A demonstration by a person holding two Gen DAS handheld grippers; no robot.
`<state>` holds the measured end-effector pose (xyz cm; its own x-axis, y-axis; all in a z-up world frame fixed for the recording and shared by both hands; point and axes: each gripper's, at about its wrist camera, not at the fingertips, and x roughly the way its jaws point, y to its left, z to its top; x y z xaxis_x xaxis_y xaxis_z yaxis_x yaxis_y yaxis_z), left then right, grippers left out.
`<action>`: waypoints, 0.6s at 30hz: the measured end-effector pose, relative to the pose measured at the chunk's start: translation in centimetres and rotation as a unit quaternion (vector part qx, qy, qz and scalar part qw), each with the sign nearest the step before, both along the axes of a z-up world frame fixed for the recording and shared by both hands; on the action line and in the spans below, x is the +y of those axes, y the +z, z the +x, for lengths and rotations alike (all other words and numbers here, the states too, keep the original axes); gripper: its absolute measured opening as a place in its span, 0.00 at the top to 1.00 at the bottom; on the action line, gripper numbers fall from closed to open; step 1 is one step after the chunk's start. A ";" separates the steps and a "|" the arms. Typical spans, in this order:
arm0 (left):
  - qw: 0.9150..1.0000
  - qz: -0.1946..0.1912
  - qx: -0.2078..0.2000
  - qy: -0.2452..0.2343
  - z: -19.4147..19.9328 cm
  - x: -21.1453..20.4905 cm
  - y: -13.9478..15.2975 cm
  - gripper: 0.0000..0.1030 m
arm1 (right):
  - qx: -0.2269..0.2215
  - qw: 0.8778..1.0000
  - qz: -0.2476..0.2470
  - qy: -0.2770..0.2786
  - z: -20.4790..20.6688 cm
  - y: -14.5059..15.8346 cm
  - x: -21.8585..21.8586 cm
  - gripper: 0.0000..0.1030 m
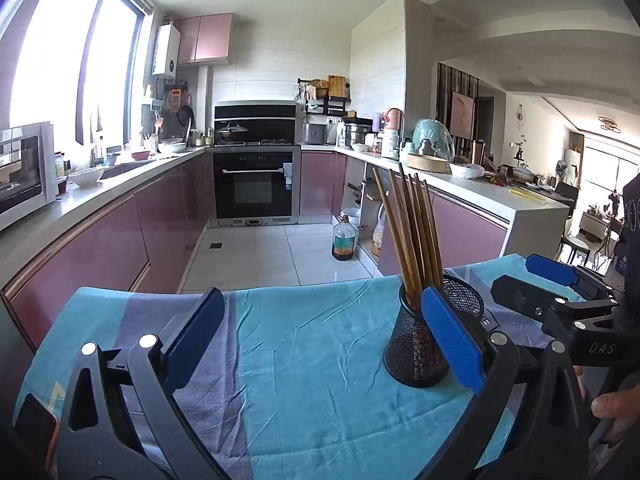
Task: Organize utensils
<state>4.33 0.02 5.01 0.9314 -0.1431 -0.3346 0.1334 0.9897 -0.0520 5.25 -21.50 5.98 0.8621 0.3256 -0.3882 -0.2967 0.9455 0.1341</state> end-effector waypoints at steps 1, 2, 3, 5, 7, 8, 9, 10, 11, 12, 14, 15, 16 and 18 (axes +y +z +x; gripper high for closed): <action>1.000 0.000 -0.004 0.006 -0.6 0.3 -0.2 0.06 | -0.005 1.000 -0.004 -0.013 -0.5 -0.1 0.1 0.07; 1.000 0.000 -0.008 0.011 -1.3 0.6 -0.5 0.06 | -0.013 1.000 -0.008 -0.023 -1.0 -0.3 0.2 0.07; 1.000 -0.002 -0.012 0.015 -1.9 1.0 -0.7 0.06 | -0.020 0.999 -0.009 -0.026 -1.4 -0.3 0.3 0.07; 0.999 -0.003 -0.021 0.024 -3.0 1.5 -1.1 0.06 | -0.041 0.998 -0.018 -0.040 -2.5 -0.5 0.5 0.07; 0.999 -0.002 -0.027 0.030 -4.1 2.0 -1.3 0.06 | -0.056 0.998 -0.019 -0.038 -3.4 -0.6 0.7 0.07; 0.999 -0.006 -0.029 0.032 -4.1 1.7 -1.2 0.06 | -0.061 0.997 -0.018 -0.037 -3.8 -0.6 0.9 0.07; 0.999 -0.011 -0.032 0.034 -4.5 2.0 -1.3 0.06 | -0.065 0.997 -0.018 -0.036 -4.2 -0.7 1.0 0.07; 0.999 -0.016 -0.034 0.037 -5.0 2.5 -1.4 0.06 | -0.068 0.997 -0.018 -0.036 -4.4 -0.7 1.2 0.07; 0.998 -0.019 -0.037 0.038 -5.5 2.8 -1.4 0.06 | -0.069 0.997 -0.019 -0.036 -4.6 -0.8 1.5 0.07; 0.998 -0.021 -0.041 0.040 -6.0 3.1 -1.4 0.06 | -0.070 0.997 -0.018 -0.037 -4.9 -0.9 1.7 0.07; 0.997 -0.022 -0.051 0.044 -6.8 3.4 -1.4 0.06 | -0.075 0.996 -0.015 -0.037 -5.4 -0.9 1.9 0.07; 0.997 -0.023 -0.058 0.045 -7.1 3.4 -1.1 0.06 | -0.077 0.996 -0.014 -0.038 -5.7 -0.9 1.9 0.07; 0.997 -0.022 -0.062 0.046 -7.3 3.3 -1.0 0.06 | -0.078 0.996 -0.013 -0.039 -5.9 -1.0 1.9 0.07; 0.996 -0.024 -0.070 0.049 -8.0 3.7 -0.8 0.06 | -0.077 0.996 -0.009 -0.037 -6.1 -1.0 2.1 0.07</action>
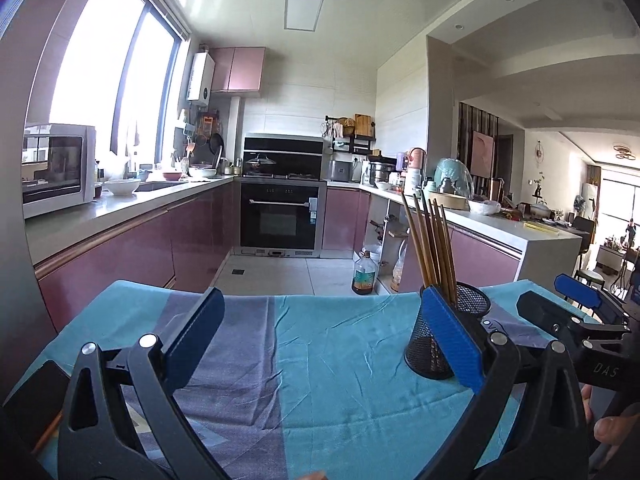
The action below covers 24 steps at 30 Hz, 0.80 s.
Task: Organize utensils
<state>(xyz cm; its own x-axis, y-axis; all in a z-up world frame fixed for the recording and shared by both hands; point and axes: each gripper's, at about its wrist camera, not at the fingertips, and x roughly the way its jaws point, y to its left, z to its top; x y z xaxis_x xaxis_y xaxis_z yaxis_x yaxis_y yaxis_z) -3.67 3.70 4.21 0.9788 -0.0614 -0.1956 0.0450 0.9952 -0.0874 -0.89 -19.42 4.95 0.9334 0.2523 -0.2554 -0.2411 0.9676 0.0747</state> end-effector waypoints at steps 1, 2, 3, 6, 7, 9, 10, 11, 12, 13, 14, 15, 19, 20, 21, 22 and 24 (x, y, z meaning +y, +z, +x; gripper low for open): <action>1.000 -0.001 -0.004 0.002 -0.2 0.1 0.1 0.06 | 0.001 1.000 0.001 0.000 -0.2 -0.2 0.0 0.07; 1.000 -0.001 -0.007 0.002 -0.5 0.0 0.2 0.06 | 0.002 1.000 0.001 -0.001 -0.3 -0.2 0.0 0.07; 1.000 -0.002 -0.008 0.002 -0.6 -0.3 0.2 0.06 | 0.002 1.000 0.001 -0.002 -0.5 -0.3 0.0 0.07; 1.000 -0.001 -0.010 0.002 -1.1 -0.4 0.2 0.06 | 0.002 1.000 0.003 -0.005 -0.9 -0.5 0.0 0.07; 1.000 0.001 -0.010 0.003 -1.3 -0.5 0.1 0.06 | 0.002 1.000 0.003 -0.005 -1.0 -0.5 0.0 0.07; 1.000 0.000 -0.010 0.001 -1.5 -0.6 0.2 0.06 | 0.000 1.000 0.002 -0.007 -1.2 -0.4 0.0 0.07; 1.000 0.000 -0.011 0.001 -1.7 -0.5 0.2 0.06 | -0.001 1.000 0.002 -0.007 -1.3 -0.4 0.0 0.07; 1.000 -0.001 -0.012 0.002 -1.7 -0.6 0.3 0.06 | -0.002 1.000 0.002 -0.008 -1.4 -0.3 0.0 0.07; 1.000 -0.003 -0.013 0.002 -1.9 -0.5 0.4 0.06 | -0.003 1.000 0.002 -0.008 -1.5 -0.3 0.0 0.07; 1.000 -0.004 -0.013 0.002 -1.7 -0.6 0.4 0.06 | -0.004 1.000 0.002 -0.008 -1.5 -0.3 0.1 0.07; 1.000 -0.005 -0.013 0.002 -1.8 -0.5 0.4 0.06 | -0.005 1.000 0.000 -0.009 -1.4 -0.2 0.1 0.07; 1.000 -0.005 -0.014 0.003 -1.9 -0.5 0.4 0.06 | -0.006 1.000 -0.001 -0.010 -1.5 -0.2 0.2 0.07; 1.000 -0.011 -0.015 0.004 -1.7 -0.5 0.6 0.06 | -0.011 1.000 -0.005 -0.012 -1.8 -0.2 0.4 0.07; 1.000 -0.011 -0.015 0.005 -1.7 -0.5 0.7 0.06 | -0.013 1.000 -0.005 -0.013 -1.9 -0.1 0.4 0.07; 1.000 -0.012 -0.015 0.004 -1.7 -0.5 0.6 0.06 | -0.014 1.000 -0.005 -0.013 -2.0 -0.1 0.4 0.07; 1.000 -0.012 -0.014 0.005 -1.6 -0.4 0.6 0.06 | -0.014 1.000 -0.005 -0.013 -2.0 -0.1 0.4 0.07; 1.000 -0.014 -0.014 0.005 -1.7 -0.3 0.5 0.06 | -0.015 1.000 -0.004 -0.013 -2.1 -0.1 0.4 0.07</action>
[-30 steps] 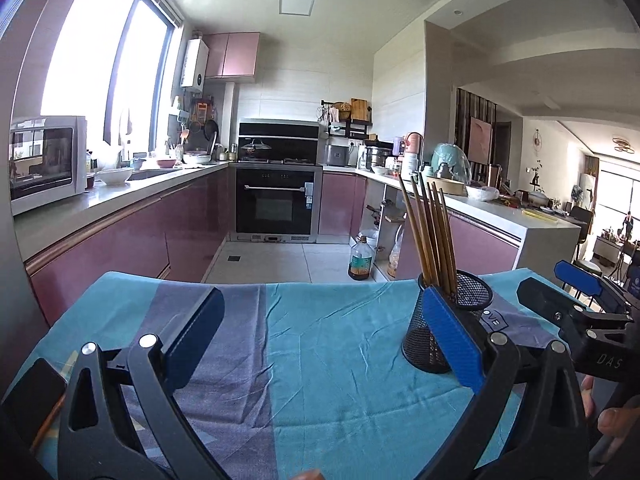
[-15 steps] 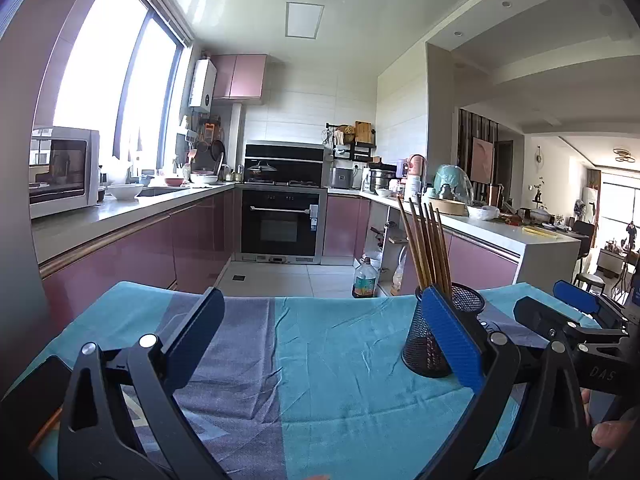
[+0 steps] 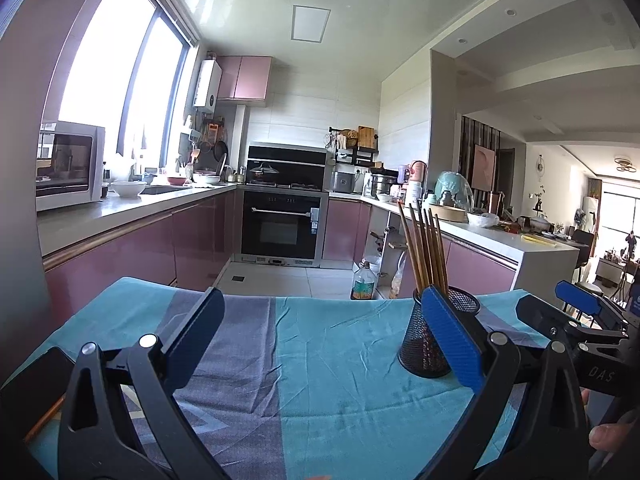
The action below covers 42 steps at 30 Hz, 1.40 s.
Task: Organize utensils
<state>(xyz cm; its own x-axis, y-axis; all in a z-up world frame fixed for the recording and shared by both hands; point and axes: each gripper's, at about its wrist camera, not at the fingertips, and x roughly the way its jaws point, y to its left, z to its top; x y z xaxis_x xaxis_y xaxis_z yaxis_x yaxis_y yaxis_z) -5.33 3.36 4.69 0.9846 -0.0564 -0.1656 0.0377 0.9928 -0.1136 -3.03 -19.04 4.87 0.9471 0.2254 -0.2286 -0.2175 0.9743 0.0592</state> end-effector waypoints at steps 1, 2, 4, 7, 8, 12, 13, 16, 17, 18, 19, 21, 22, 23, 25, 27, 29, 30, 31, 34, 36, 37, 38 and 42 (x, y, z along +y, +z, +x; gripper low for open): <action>1.000 -0.001 0.001 0.000 0.0 0.0 -0.1 0.06 | -0.001 1.000 -0.001 -0.001 0.0 0.0 0.0 0.07; 1.000 -0.002 0.001 0.000 0.0 0.0 -0.1 0.06 | -0.002 1.000 -0.001 -0.002 0.0 0.0 0.0 0.07; 1.000 -0.002 0.001 0.000 0.1 0.0 -0.1 0.06 | -0.002 1.000 -0.002 -0.002 -0.1 0.0 0.0 0.07; 1.000 -0.002 0.002 -0.002 0.0 -0.1 -0.2 0.06 | -0.001 1.000 -0.003 -0.003 -0.2 0.1 0.0 0.07; 1.000 -0.002 0.002 -0.001 0.0 -0.1 -0.2 0.06 | -0.002 1.000 -0.003 -0.004 -0.2 0.1 -0.1 0.07; 1.000 -0.002 0.004 -0.003 0.0 -0.3 -0.5 0.06 | -0.003 1.000 -0.002 -0.005 -0.3 0.3 -0.2 0.07; 1.000 -0.001 0.005 -0.003 -0.1 -0.4 -0.5 0.06 | -0.002 1.000 -0.001 -0.004 -0.3 0.3 -0.2 0.07; 1.000 -0.001 0.005 -0.004 -0.1 -0.4 -0.6 0.06 | -0.003 1.000 -0.001 -0.005 -0.2 0.4 -0.2 0.07; 1.000 -0.001 0.005 -0.004 -0.1 -0.5 -0.7 0.06 | -0.002 1.000 -0.001 -0.005 -0.2 0.4 -0.2 0.07; 1.000 -0.001 0.005 -0.004 -0.1 -0.5 -0.6 0.06 | -0.003 1.000 -0.001 -0.007 -0.2 0.4 -0.3 0.07; 1.000 -0.001 0.006 -0.004 -0.1 -0.5 -0.7 0.06 | -0.004 1.000 0.000 -0.006 -0.2 0.4 -0.3 0.07; 1.000 -0.002 0.007 -0.005 -0.1 -0.5 -0.8 0.06 | -0.003 1.000 0.000 -0.007 -0.2 0.4 -0.4 0.07; 1.000 -0.001 0.008 -0.005 -0.1 -0.5 -0.9 0.06 | -0.004 1.000 0.000 -0.007 -0.3 0.4 -0.4 0.07; 1.000 -0.001 0.008 -0.004 -0.1 -0.5 -0.9 0.06 | -0.003 1.000 0.000 -0.007 -0.3 0.3 -0.4 0.07; 1.000 -0.001 0.009 -0.005 -0.2 -0.5 -1.0 0.06 | -0.004 1.000 0.000 -0.007 -0.3 0.3 -0.4 0.07; 1.000 0.000 0.009 -0.005 -0.2 -0.5 -1.0 0.06 | -0.004 1.000 0.000 -0.007 -0.3 0.3 -0.4 0.07; 1.000 0.000 0.009 -0.005 -0.1 -0.5 -1.0 0.06 | -0.004 1.000 0.000 -0.008 -0.3 0.3 -0.4 0.07; 1.000 -0.001 0.009 -0.005 -0.1 -0.5 -0.9 0.06 | -0.004 1.000 0.000 -0.008 -0.3 0.3 -0.4 0.07; 1.000 -0.001 0.009 -0.005 -0.1 -0.5 -1.0 0.06 | -0.004 1.000 -0.001 -0.008 -0.4 0.4 -0.5 0.07; 1.000 -0.002 0.009 -0.005 -0.2 -0.5 -1.0 0.06 | -0.006 1.000 0.000 -0.008 -0.4 0.4 -0.6 0.07; 1.000 -0.001 0.010 -0.005 -0.1 -0.5 -0.9 0.06 | -0.007 1.000 0.000 -0.009 -0.5 0.5 -0.6 0.07; 1.000 -0.001 0.009 -0.005 -0.2 -0.5 -0.9 0.06 | -0.006 1.000 0.000 -0.009 -0.4 0.5 -0.6 0.07; 1.000 -0.001 0.009 -0.005 -0.1 -0.5 -0.9 0.06 | -0.006 1.000 0.000 -0.010 -0.5 0.5 -0.6 0.07; 1.000 -0.001 0.010 -0.006 -0.1 -0.5 -1.0 0.06 | -0.007 1.000 0.000 -0.010 -0.5 0.5 -0.7 0.07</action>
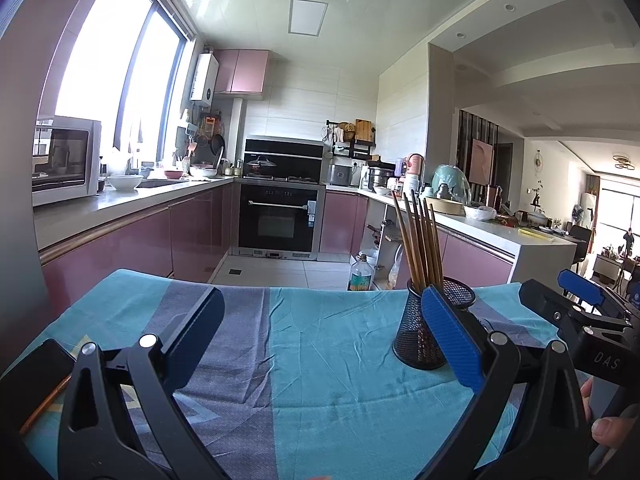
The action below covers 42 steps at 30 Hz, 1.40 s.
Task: Organize utensils
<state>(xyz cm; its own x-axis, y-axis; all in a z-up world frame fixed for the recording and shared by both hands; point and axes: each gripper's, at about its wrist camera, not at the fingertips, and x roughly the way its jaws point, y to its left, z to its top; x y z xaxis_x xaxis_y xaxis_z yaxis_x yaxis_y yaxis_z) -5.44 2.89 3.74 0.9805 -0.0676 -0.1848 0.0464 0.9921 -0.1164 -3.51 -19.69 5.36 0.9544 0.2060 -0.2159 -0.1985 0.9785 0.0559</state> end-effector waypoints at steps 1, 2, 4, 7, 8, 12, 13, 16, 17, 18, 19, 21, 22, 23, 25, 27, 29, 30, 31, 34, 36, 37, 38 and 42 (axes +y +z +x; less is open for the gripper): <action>1.000 0.000 0.000 0.000 0.0 0.0 0.0 0.06 | 0.000 1.000 0.000 0.001 0.0 0.0 0.0 0.07; 1.000 0.000 0.000 0.000 0.0 0.0 0.0 0.06 | 0.000 1.000 -0.001 0.001 0.0 0.0 0.0 0.07; 1.000 0.000 0.000 0.000 0.0 0.0 0.0 0.06 | 0.000 1.000 0.001 0.001 0.1 0.0 0.0 0.07; 1.000 0.001 0.001 0.000 0.0 0.0 -0.1 0.06 | 0.000 1.000 0.001 0.002 0.1 0.0 0.0 0.07; 1.000 0.001 0.001 -0.001 0.0 0.0 -0.1 0.06 | 0.000 1.000 0.001 0.002 0.1 -0.1 0.0 0.07; 1.000 0.001 0.001 0.000 0.0 0.0 -0.1 0.06 | 0.000 1.000 0.001 0.001 0.0 -0.1 -0.1 0.07; 1.000 0.001 0.001 -0.001 0.0 0.0 -0.1 0.06 | -0.001 1.000 0.001 0.000 0.1 -0.1 -0.1 0.07; 1.000 0.001 0.001 0.000 0.0 0.0 -0.1 0.06 | -0.001 1.000 0.001 0.000 0.1 -0.2 -0.1 0.07; 1.000 0.001 0.001 -0.001 0.0 0.0 -0.1 0.06 | 0.000 1.000 0.002 0.000 0.0 -0.2 -0.1 0.07; 1.000 0.000 0.002 -0.001 0.0 0.0 -0.2 0.06 | 0.000 1.000 0.002 0.000 0.0 -0.2 -0.1 0.07; 1.000 0.001 0.002 -0.001 0.0 0.0 -0.2 0.06 | 0.000 1.000 0.002 0.000 0.0 -0.1 -0.1 0.07; 1.000 0.001 0.002 -0.001 0.0 0.0 -0.2 0.06 | 0.000 1.000 0.002 -0.001 0.0 -0.1 -0.1 0.07; 1.000 0.001 0.002 -0.001 0.0 0.0 -0.2 0.06 | 0.000 1.000 0.002 0.000 0.1 -0.1 -0.1 0.07; 1.000 0.001 0.002 -0.002 0.0 0.1 -0.2 0.06 | 0.000 1.000 0.001 0.000 0.0 -0.1 -0.1 0.07; 1.000 0.001 0.002 -0.001 0.0 0.0 -0.1 0.06 | 0.000 1.000 0.001 0.000 0.0 -0.1 -0.1 0.07; 1.000 0.001 0.002 -0.001 0.0 0.0 -0.1 0.06 | 0.000 1.000 0.002 0.000 0.1 -0.1 -0.1 0.07; 1.000 0.001 0.002 -0.001 0.0 0.0 -0.1 0.06 | 0.000 1.000 0.002 0.000 0.1 -0.1 -0.1 0.07; 1.000 0.001 0.002 -0.001 0.0 0.0 -0.1 0.06 | 0.000 1.000 0.002 0.000 0.0 -0.1 -0.2 0.07; 1.000 0.001 0.002 -0.001 0.0 0.0 -0.1 0.06 | 0.000 1.000 0.002 0.000 0.1 -0.1 -0.1 0.07; 1.000 0.001 0.003 -0.002 0.0 0.0 -0.2 0.06 | 0.000 1.000 0.002 0.000 0.1 -0.2 -0.1 0.07; 1.000 0.000 0.003 -0.002 0.0 0.1 -0.2 0.06 | 0.001 1.000 0.001 -0.001 0.1 -0.2 -0.1 0.07; 1.000 0.000 0.003 -0.002 0.0 0.1 -0.2 0.06 | 0.001 1.000 0.001 -0.001 0.0 -0.2 -0.1 0.07; 1.000 0.001 0.002 -0.001 0.0 0.1 -0.2 0.06 | 0.001 1.000 0.002 -0.001 0.0 -0.2 -0.2 0.07; 1.000 0.001 0.004 -0.002 0.0 0.1 -0.4 0.06 | 0.001 1.000 0.002 -0.001 0.1 -0.2 -0.2 0.07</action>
<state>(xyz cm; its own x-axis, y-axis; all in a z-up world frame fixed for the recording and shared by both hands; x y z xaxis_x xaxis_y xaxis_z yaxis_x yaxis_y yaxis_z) -5.44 2.98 3.38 0.9787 -0.0712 -0.1923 0.0495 0.9921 -0.1155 -3.43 -19.85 5.20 0.9543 0.2049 -0.2175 -0.1966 0.9787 0.0596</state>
